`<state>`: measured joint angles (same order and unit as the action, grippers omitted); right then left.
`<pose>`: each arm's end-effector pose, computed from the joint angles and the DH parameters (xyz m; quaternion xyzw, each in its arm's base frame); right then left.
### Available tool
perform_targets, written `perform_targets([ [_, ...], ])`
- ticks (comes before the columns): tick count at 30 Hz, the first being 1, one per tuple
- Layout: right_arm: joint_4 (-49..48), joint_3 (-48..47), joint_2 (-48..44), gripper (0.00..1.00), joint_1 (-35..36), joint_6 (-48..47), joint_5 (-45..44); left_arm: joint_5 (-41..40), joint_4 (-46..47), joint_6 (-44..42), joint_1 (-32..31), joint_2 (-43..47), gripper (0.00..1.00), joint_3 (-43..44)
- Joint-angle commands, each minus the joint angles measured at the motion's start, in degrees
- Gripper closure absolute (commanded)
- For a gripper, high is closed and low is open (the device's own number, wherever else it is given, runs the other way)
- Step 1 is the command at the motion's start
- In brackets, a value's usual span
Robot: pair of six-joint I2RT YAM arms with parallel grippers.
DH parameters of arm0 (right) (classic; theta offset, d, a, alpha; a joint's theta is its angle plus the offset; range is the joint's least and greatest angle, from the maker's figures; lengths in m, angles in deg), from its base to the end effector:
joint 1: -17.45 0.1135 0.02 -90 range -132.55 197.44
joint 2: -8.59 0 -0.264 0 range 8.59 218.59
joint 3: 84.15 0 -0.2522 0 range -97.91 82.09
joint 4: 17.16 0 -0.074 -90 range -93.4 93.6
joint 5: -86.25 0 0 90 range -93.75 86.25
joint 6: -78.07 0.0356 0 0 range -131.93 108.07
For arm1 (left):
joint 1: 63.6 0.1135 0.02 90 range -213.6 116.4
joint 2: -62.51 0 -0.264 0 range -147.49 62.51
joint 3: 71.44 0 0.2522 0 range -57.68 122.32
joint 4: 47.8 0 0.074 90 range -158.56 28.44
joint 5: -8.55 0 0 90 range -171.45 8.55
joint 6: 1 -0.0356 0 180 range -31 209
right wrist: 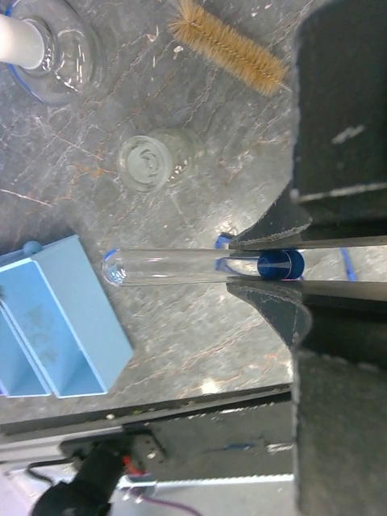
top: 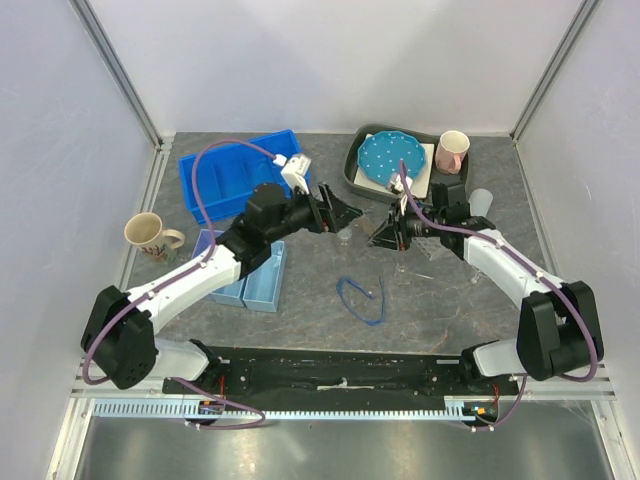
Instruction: Organize the chemistry lab equipment
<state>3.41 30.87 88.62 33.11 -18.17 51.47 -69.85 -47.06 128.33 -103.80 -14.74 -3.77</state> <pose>0.2757 0.1076 0.2531 -0.3576 0.7336 0.4441 0.3697 0.2383 -0.2107 0.3123 0.0715 0.7551 -0.4730 0.4484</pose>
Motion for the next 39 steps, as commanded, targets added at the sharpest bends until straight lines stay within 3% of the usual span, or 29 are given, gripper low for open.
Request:
perform_targets([
  [1,12.96,-1.17,-3.82,0.91,0.68,-20.64,0.67,18.52,-1.85,-1.98,3.64,1.49,0.12,-1.0],
  [4,15.77,-0.55,-4.79,0.89,1.3,-25.73,2.51,32.05,-0.26,-1.29,3.64,-0.87,0.17,-1.0],
  [11,17.71,0.24,-4.71,0.88,2.53,-29.18,4.28,39.38,-2.46,-0.75,3.56,-4.92,0.25,-0.56],
  [16,18.85,0.33,-4.27,0.87,3.85,-30.93,4.37,37.72,-5.26,-1.71,3.29,-6.06,0.34,0.84],
  [24,20.08,0.25,-3.57,0.87,5.43,-32.87,3.58,32.8,-14.14,-6.19,0.22,-9.66,0.41,5.67],
  [28,20.35,0.07,-3.13,0.87,6.05,-33.4,2.7,29.9,-19.85,-8.39,-1.01,-11.6,0.53,9.28],
  [34,21.05,-0.11,-2.34,0.87,6.93,-34.01,1.91,24.89,-28.19,-12.7,-2.86,-13.71,0.62,14.02],
  [39,21.4,-0.28,-2.07,0.87,7.28,-34.63,1.29,21.9,-31.99,-14.9,-3.12,-13.89,0.62,15.52],
])
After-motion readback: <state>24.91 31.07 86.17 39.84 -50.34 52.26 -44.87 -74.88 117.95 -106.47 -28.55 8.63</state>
